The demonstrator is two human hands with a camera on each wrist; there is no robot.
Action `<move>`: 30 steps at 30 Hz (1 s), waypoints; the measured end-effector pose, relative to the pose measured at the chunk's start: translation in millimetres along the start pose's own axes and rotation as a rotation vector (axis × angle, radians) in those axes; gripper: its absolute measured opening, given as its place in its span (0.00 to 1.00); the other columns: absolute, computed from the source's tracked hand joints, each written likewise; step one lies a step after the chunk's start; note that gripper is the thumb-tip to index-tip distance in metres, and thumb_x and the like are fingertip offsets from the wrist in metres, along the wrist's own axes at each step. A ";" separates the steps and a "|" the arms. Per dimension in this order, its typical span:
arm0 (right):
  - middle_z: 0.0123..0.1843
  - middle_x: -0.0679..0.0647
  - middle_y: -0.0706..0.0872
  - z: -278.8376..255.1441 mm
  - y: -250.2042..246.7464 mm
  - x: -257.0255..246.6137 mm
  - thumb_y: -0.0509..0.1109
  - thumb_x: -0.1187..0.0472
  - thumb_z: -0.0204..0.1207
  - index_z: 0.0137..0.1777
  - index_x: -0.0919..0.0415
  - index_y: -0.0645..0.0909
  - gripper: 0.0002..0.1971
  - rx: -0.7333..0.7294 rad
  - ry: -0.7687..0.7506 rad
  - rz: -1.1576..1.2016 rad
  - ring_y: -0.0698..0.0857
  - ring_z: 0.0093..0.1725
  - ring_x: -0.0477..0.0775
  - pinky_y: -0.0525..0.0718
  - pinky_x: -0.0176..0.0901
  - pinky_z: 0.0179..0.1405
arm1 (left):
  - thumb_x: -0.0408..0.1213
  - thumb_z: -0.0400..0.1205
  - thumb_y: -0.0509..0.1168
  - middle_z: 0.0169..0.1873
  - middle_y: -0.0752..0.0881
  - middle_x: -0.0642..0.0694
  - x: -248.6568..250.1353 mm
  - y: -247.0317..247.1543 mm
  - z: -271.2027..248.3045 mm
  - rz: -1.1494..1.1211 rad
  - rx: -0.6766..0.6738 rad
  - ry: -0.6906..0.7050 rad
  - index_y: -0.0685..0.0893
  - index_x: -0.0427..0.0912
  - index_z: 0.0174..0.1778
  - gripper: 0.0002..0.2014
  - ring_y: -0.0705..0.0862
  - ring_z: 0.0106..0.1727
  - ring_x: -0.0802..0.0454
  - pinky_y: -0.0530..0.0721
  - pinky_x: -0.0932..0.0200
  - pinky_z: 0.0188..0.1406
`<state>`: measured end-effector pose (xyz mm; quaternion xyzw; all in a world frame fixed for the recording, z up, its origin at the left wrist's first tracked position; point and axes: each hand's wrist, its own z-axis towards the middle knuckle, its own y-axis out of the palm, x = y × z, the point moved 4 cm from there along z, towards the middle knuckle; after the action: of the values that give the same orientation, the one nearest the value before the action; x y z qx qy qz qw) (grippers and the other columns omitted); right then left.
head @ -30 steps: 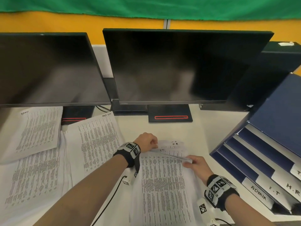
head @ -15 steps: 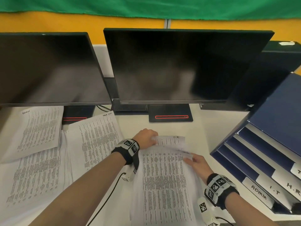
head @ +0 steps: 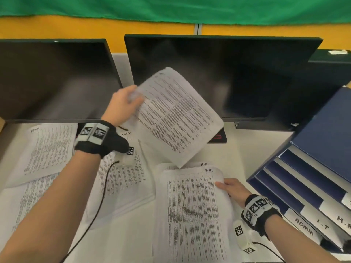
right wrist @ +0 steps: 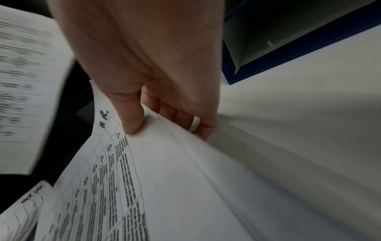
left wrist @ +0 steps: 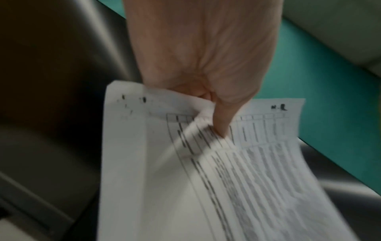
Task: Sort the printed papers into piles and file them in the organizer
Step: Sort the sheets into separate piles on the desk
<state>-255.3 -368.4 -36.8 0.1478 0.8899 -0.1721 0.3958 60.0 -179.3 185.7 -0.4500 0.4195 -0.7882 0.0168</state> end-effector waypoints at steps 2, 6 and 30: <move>0.52 0.63 0.90 0.6 -0.7 0.6 0.67 0.61 0.78 0.55 0.68 0.85 0.12 0.000 0.002 0.029 0.89 0.52 0.61 0.83 0.58 0.60 | 0.39 0.82 0.63 0.51 0.87 0.48 -16.7 -8.9 0.9 -0.058 -0.092 -0.051 0.82 0.44 0.57 0.09 0.85 0.49 0.56 0.80 0.60 0.49; 0.52 0.65 0.89 -3.1 1.8 -6.0 0.67 0.64 0.78 0.49 0.66 0.86 0.07 0.016 -0.024 0.029 0.89 0.48 0.61 0.86 0.52 0.52 | 0.38 0.80 0.68 0.51 0.88 0.48 -35.8 27.6 -15.5 0.041 -0.422 -0.040 0.85 0.47 0.54 0.08 0.86 0.48 0.61 0.82 0.51 0.56; 0.46 0.61 0.91 -7.4 10.1 11.0 0.80 0.57 0.63 0.47 0.61 0.90 0.13 0.011 -0.192 0.018 0.88 0.50 0.59 0.84 0.50 0.56 | 0.40 0.85 0.52 0.49 0.81 0.42 -63.9 206.9 -90.5 0.073 -0.460 -0.229 0.82 0.41 0.46 0.14 0.82 0.49 0.46 0.76 0.53 0.49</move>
<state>-263.2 -354.9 -42.4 0.1405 0.8456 -0.1868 0.4799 -40.1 -228.9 -20.8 -0.5128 0.5991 -0.6148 -0.0101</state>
